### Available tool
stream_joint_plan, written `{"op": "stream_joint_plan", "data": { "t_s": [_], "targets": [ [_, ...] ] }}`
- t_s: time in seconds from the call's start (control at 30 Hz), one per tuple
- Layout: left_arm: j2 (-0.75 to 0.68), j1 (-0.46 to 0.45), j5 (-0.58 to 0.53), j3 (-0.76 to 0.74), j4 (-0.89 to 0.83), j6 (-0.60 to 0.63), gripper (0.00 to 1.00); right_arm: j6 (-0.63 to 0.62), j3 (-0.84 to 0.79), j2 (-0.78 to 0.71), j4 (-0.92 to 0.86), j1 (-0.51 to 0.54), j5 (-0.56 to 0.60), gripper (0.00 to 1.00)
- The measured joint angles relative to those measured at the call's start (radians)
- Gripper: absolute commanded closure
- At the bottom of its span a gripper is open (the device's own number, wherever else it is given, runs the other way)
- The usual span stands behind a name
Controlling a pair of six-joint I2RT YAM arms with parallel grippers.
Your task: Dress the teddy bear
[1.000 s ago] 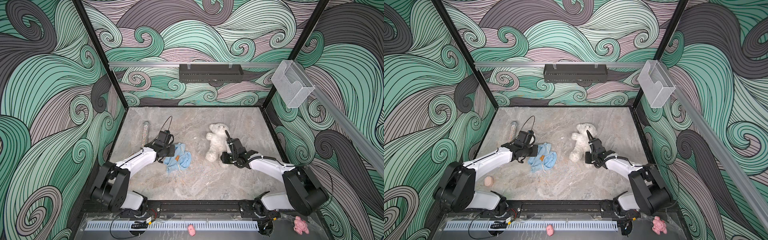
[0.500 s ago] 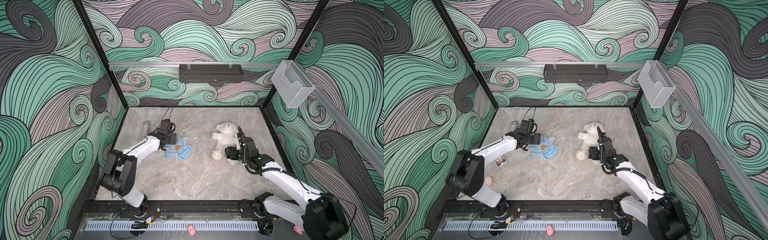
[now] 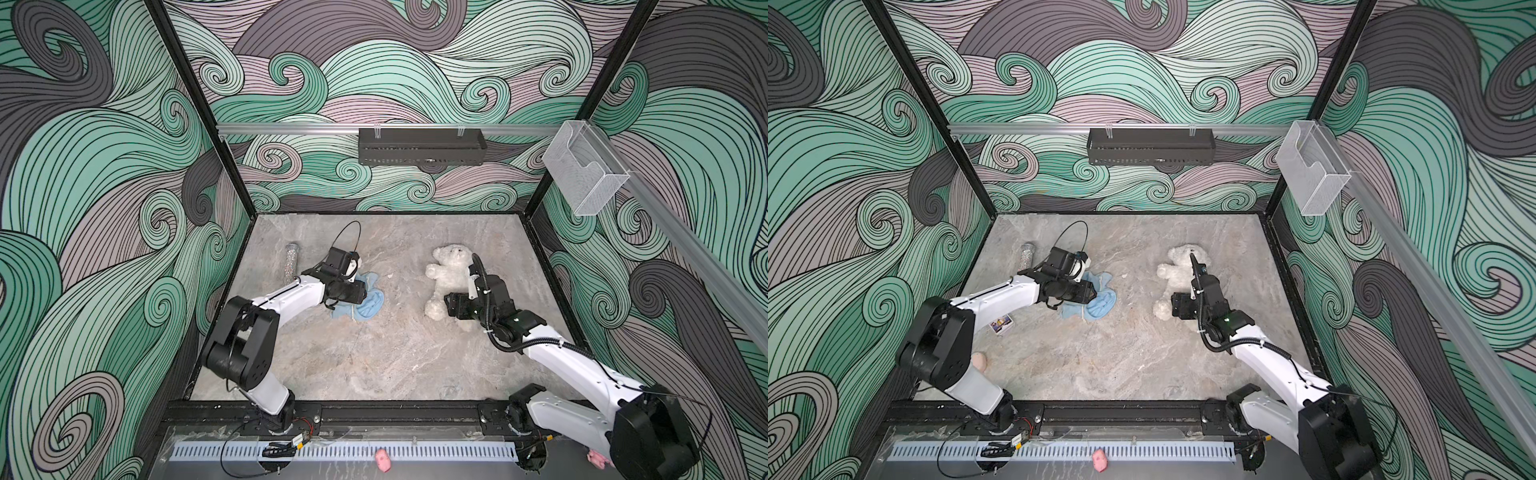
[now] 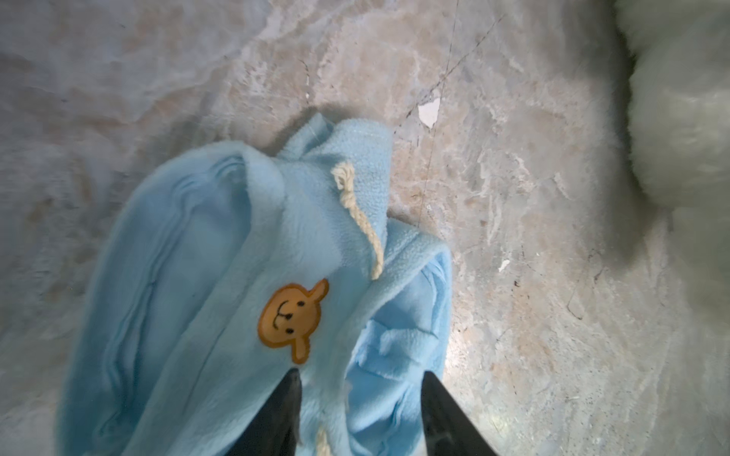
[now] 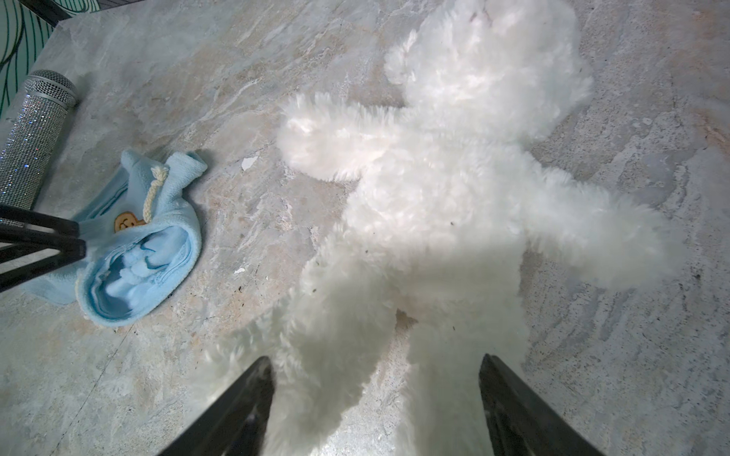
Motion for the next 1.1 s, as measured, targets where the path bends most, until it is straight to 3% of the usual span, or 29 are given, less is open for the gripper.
{"op": "stream_joint_plan", "data": {
  "t_s": [0.33, 0.53, 0.73, 0.9, 1.1],
  "targets": [
    [0.098, -0.016, -0.025, 0.055, -0.048, 0.051, 0.76, 0.0, -0.002, -0.04, 0.006, 0.001, 0.007, 0.16],
    [0.122, -0.016, -0.029, 0.064, -0.045, 0.051, 0.97, -0.007, -0.002, -0.038, 0.007, 0.008, 0.006, 0.16],
    [0.073, -0.013, -0.026, -0.005, 0.05, 0.03, 1.0, -0.092, 0.009, -0.025, 0.033, 0.162, -0.003, 0.15],
    [-0.078, 0.038, 0.042, -0.162, 0.199, -0.022, 1.0, -0.132, 0.098, 0.145, 0.171, 0.314, -0.057, 0.16],
    [-0.134, 0.063, 0.088, -0.202, 0.291, -0.04, 1.0, -0.139, 0.293, 0.502, 0.308, 0.377, -0.079, 0.2]
  ]
}}
